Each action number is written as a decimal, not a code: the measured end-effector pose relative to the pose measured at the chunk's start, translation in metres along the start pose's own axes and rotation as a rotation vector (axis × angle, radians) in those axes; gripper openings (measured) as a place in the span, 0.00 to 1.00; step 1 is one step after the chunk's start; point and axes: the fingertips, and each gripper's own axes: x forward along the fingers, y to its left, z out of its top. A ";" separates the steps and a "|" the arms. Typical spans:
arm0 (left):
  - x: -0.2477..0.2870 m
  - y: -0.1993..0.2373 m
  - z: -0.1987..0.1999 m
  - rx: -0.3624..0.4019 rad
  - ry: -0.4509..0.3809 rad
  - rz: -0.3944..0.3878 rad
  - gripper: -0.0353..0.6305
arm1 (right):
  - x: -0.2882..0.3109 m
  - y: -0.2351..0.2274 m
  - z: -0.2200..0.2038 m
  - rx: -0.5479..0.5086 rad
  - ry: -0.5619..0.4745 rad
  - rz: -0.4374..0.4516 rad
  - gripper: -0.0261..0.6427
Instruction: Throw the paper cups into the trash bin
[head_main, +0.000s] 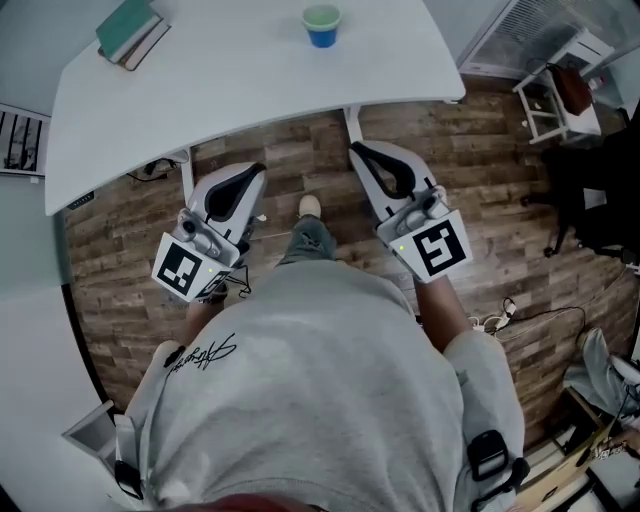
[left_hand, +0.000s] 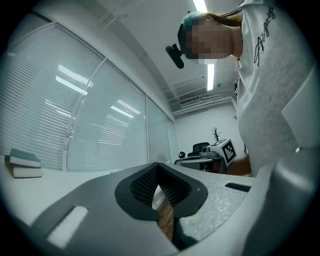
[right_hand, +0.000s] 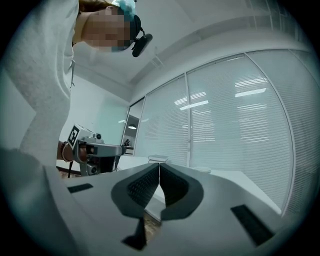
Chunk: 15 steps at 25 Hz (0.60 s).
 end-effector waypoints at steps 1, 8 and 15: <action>0.002 0.006 -0.001 0.000 0.002 -0.001 0.05 | 0.006 -0.003 0.000 0.000 0.000 0.000 0.06; 0.025 0.050 0.000 0.000 -0.008 -0.012 0.05 | 0.039 -0.029 -0.006 -0.009 0.024 -0.012 0.06; 0.046 0.088 -0.002 -0.012 -0.006 -0.046 0.05 | 0.068 -0.057 -0.009 0.006 0.040 -0.055 0.06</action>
